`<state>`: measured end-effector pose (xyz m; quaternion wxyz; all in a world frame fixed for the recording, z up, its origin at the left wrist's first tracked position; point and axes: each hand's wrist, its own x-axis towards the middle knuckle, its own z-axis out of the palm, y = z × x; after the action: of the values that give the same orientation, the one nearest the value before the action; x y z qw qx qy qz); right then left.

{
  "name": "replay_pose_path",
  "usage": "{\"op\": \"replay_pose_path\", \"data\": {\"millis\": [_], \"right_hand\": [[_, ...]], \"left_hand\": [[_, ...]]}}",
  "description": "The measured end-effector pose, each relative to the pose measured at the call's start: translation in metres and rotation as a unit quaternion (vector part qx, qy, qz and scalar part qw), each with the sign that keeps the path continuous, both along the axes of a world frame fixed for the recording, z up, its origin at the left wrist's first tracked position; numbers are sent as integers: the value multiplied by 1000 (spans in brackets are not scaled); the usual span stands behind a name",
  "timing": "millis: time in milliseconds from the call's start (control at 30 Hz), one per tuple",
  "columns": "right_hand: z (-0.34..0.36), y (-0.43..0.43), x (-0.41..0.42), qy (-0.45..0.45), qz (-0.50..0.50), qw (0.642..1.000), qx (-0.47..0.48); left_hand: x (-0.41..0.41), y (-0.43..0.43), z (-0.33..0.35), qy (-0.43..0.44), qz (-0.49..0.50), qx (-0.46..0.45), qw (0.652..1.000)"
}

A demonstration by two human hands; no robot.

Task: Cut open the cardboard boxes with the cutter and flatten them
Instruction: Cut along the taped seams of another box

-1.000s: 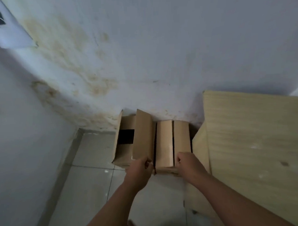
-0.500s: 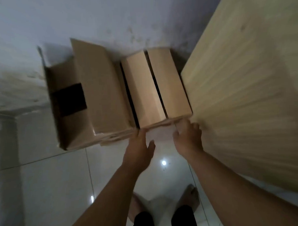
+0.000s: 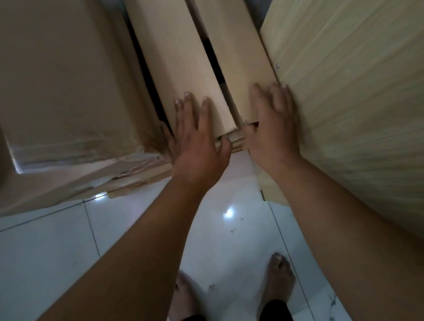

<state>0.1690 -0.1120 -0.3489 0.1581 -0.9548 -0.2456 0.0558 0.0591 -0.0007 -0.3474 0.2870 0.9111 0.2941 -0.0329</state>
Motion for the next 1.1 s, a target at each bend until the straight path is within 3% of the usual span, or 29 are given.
{"op": "replay_pose_path", "data": {"millis": [400, 533, 600, 700, 733, 800, 867, 933, 1100], "right_hand": [[17, -40, -50, -17, -50, 997, 60], [18, -79, -86, 12, -70, 996, 56], [16, -92, -96, 37, -79, 993, 79], [15, -100, -97, 46, -76, 991, 104], [15, -100, -95, 48, -75, 990, 112], [14, -98, -94, 51, -74, 989, 113], [14, -95, -94, 56, -71, 991, 94], [16, -92, -97, 57, -66, 993, 79], [39, -96, -107, 90, 20, 995, 30]], "left_hand": [[-44, -26, -7, -18, -49, -21, 998], [-84, -51, -8, -87, -56, -77, 992], [-99, -62, -6, -131, -3, -145, 981], [-109, -70, -9, -124, 172, -273, 938], [-108, -69, -13, -105, 237, -334, 906], [-102, -63, -21, -56, 331, -483, 809], [-95, -53, -24, -30, 363, -576, 732], [-90, -46, -24, -34, 366, -586, 722], [-88, -37, -5, -15, 347, -570, 744]]}}
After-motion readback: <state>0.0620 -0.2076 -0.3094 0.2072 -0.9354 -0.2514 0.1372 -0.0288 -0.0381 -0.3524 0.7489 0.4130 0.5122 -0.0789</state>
